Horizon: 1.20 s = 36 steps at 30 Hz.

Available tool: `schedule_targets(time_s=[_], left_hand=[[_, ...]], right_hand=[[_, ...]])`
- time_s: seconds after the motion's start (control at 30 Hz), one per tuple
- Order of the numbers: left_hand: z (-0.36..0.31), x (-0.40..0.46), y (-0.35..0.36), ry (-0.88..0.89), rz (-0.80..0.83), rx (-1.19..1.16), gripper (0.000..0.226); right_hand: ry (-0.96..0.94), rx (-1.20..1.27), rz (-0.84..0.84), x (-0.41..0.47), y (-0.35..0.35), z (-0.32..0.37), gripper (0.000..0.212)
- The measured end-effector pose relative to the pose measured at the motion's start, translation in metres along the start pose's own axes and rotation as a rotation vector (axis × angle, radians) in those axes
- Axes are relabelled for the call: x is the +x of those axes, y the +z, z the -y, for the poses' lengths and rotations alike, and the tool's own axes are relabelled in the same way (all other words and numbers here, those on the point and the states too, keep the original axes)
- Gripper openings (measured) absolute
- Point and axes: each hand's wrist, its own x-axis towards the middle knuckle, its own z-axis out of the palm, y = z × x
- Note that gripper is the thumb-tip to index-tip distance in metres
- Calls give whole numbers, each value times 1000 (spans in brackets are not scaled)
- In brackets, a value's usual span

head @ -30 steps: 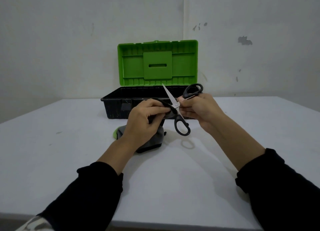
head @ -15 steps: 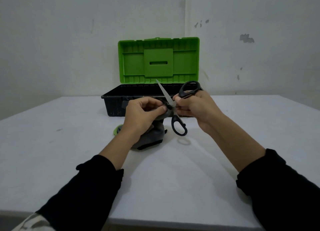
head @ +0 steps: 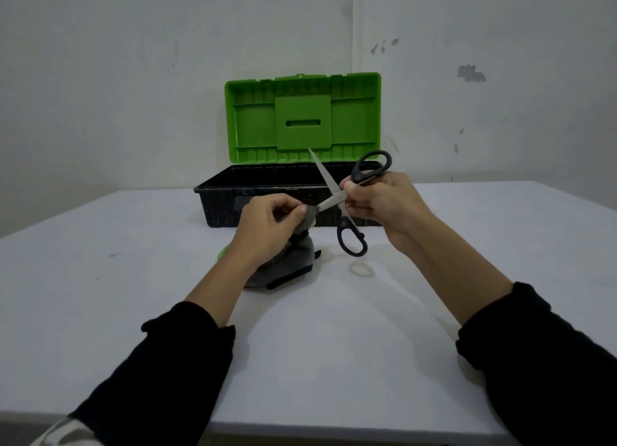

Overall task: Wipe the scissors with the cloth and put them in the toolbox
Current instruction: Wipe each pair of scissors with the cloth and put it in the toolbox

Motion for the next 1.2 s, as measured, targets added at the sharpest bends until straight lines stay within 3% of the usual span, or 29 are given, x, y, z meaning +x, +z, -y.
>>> schedule_targets(time_s=[0.13,0.23,0.4,0.53,0.73,0.83,0.93,1.1,1.2], left_hand=[[4,3,-7,-32,-17,-6,13],[11,14,-12,-99,-165,-92,8],[12,23,-16,-250,-235,-279,15],[1,19,-18,-187,-111,-461,20],[-15,9,-25,-13,248,-337,29],[-17,9,-25,0,224,-267,34],[-15,10,-22,3,124,-188,16],[-12,9,-25,-22,272,-34,11],[-15,7,-22,38,276,-49,13]], right_hand=[[-11,20,-17,4,-9,4,12],[-18,55,13,7,-17,6,13],[68,-167,283,5,-17,7,10],[66,-466,408,4,-14,7,9],[-82,-564,348,14,-5,2,9],[-212,-644,309,17,-7,-1,10],[-305,-680,294,14,-5,0,3],[-336,-727,272,15,-6,-1,12],[-337,-729,273,15,-5,-2,15]])
